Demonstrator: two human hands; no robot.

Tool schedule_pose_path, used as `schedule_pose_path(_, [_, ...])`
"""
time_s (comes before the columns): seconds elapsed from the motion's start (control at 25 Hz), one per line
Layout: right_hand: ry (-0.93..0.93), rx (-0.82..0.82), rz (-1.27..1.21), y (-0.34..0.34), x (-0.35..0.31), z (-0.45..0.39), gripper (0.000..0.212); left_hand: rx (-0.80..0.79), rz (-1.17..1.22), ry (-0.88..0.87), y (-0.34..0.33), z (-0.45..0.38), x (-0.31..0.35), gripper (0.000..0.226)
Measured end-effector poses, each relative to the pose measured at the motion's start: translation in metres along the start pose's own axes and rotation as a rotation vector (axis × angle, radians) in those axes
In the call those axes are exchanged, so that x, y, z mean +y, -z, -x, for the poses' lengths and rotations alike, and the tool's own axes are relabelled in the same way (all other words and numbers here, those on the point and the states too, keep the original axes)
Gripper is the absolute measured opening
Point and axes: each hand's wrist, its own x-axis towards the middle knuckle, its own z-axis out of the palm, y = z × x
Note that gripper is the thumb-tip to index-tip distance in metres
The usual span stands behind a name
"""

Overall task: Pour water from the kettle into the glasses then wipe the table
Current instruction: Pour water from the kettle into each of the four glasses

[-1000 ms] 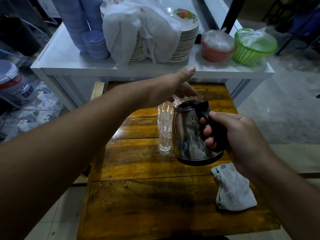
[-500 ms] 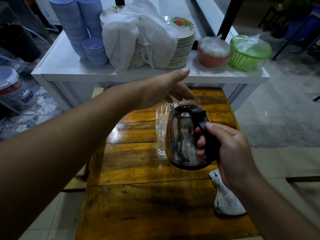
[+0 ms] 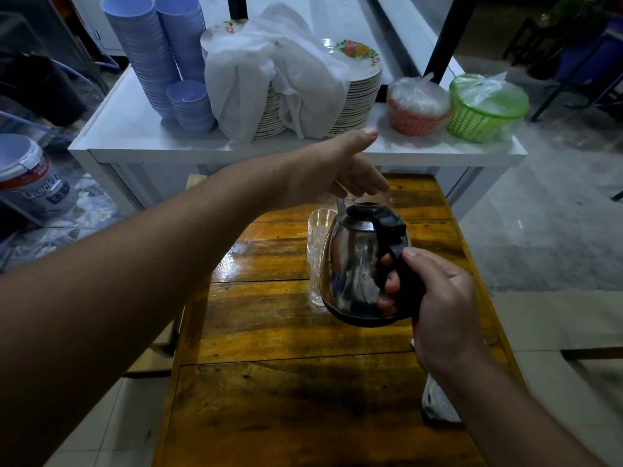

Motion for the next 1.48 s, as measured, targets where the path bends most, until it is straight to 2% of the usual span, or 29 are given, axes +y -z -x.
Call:
schedule_pose_path(0.44, [-0.033,-0.011,0.020,0.048,-0.019,0.022,0.039,-0.020,0.038,-0.031,-0.038,-0.001,0.019,0.082])
schedule_pose_path(0.68, [-0.091,-0.008,0.070,0.091,-0.011,0.034,0.039,-0.046,0.001,0.030,-0.081,-0.007,0.021,0.083])
schedule_pose_path(0.84, [-0.157,-0.038,0.107,0.110,-0.006,0.034,0.037,-0.029,-0.028,0.106,-0.105,-0.012,0.020,0.074])
schedule_pose_path(1.04, [-0.191,-0.115,0.194,0.117,-0.010,0.023,0.034,0.022,-0.067,0.178,-0.116,-0.011,0.008,0.072])
schedule_pose_path(1.48, [-0.282,-0.200,0.413,0.108,-0.045,-0.004,0.032,0.027,-0.047,0.206,-0.117,-0.013,-0.003,0.072])
